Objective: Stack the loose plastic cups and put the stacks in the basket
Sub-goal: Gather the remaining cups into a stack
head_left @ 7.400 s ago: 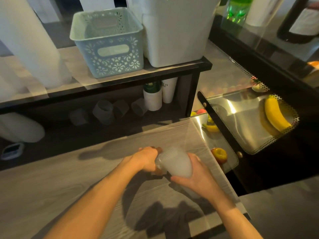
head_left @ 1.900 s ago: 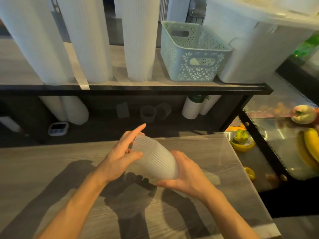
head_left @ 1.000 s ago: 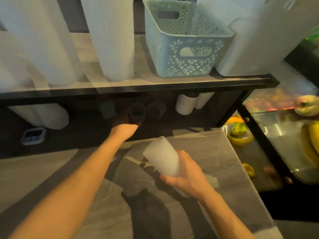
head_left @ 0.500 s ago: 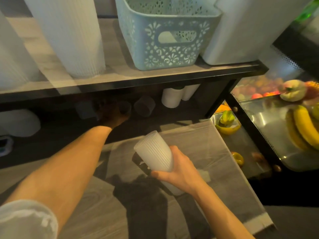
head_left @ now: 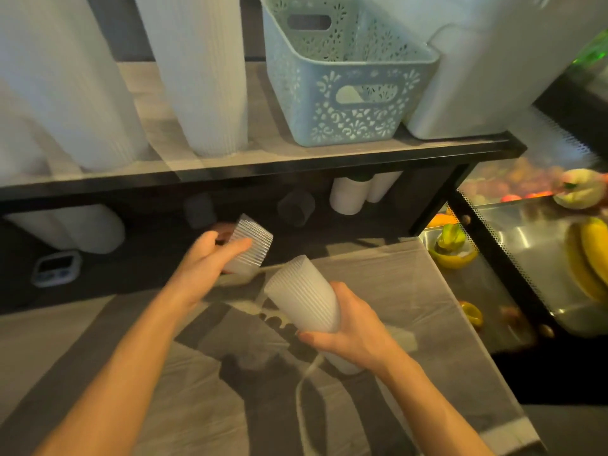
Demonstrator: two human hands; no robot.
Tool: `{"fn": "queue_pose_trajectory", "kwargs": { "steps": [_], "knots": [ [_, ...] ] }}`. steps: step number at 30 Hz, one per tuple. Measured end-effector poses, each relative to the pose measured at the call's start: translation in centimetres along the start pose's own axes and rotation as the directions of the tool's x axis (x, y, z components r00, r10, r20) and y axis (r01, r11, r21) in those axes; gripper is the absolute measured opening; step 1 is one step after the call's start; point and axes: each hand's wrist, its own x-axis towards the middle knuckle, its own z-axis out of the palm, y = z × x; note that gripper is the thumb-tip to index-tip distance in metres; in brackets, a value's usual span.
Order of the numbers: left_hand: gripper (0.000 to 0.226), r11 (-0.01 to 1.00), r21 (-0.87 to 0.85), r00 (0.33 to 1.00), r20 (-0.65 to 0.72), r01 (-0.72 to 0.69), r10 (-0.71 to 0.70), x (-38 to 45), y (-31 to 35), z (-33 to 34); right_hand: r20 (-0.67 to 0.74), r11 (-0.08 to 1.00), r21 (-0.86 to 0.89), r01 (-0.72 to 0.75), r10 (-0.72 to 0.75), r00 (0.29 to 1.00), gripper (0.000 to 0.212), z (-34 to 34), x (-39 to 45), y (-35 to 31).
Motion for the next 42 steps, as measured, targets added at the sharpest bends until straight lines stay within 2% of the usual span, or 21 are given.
{"fn": "queue_pose_trajectory", "kwargs": {
  "steps": [1, 3, 6, 9, 13, 16, 20, 24, 29, 32, 35, 42],
  "knots": [
    [0.036, 0.996, 0.036, 0.996, 0.034, -0.078, 0.077, -1.1, 0.5, 0.2, 0.008, 1.0, -0.006, 0.013, -0.013, 1.0, 0.074, 0.2, -0.1, -0.4],
    [0.047, 0.971, 0.156, 0.981, 0.1, -0.182, 0.168, -2.5, 0.6, 0.4, 0.011, 0.999, -0.018, 0.037, -0.037, 0.999, 0.079, 0.5, -0.4, -1.1],
    [0.057, 0.924, 0.288, 0.963, 0.164, -0.253, 0.212, -3.9, 0.7, 0.0, 0.016, 0.997, -0.031, 0.075, -0.075, 0.997, 0.079, 0.7, -1.0, -1.7],
    [0.075, 0.928, 0.243, 0.953, 0.183, -0.284, 0.243, -5.1, 1.5, -0.4, 0.003, 0.994, -0.009, 0.11, -0.11, 0.994, 0.078, 0.9, -1.9, -2.0],
    [0.067, 0.933, 0.204, 0.94, 0.236, -0.296, 0.247, -6.3, 2.3, -0.2, -0.017, 0.988, 0.026, 0.15, -0.149, 0.989, 0.08, 1.0, -2.6, -2.6],
    [0.068, 0.925, 0.193, 0.936, 0.202, -0.326, 0.288, -7.2, 1.8, 1.0, -0.033, 0.982, 0.073, 0.175, -0.173, 0.984, 0.082, 0.9, -3.0, -3.1],
    [0.068, 0.904, 0.254, 0.933, 0.206, -0.344, 0.297, -8.5, -0.1, 2.7, -0.038, 0.981, 0.062, 0.185, -0.183, 0.982, 0.08, 0.8, -3.1, -3.0],
    [0.05, 0.959, 0.153, 0.948, 0.252, -0.237, 0.194, -8.1, -0.3, 3.5, -0.016, 0.987, 0.069, 0.146, -0.146, 0.989, 0.077, 0.9, -3.1, -1.7],
    [0.064, 0.985, 0.09, 0.987, 0.069, -0.148, 0.142, -3.6, 1.1, 4.4, -0.07, 0.992, 0.088, 0.095, -0.089, 0.994, 0.082, 0.4, -2.3, -0.5],
    [0.048, 0.968, 0.244, 0.998, -0.005, -0.058, 0.061, 0.1, 2.1, 5.4, -0.098, 0.995, 0.081, 0.052, -0.044, 0.994, 0.084, -0.3, -1.4, 0.4],
    [0.062, 0.899, 0.428, 0.994, -0.096, 0.095, -0.059, 4.5, 2.7, 7.4, -0.14, 0.996, 0.089, -0.002, 0.015, 0.99, 0.088, -1.0, -0.3, 1.4],
    [0.087, 0.733, 0.68, 0.987, -0.11, -0.013, 0.119, 13.3, 1.0, 10.3, -0.16, 0.99, 0.103, -0.096, 0.112, 0.981, 0.083, -2.1, 0.5, 4.0]
  ]
}}
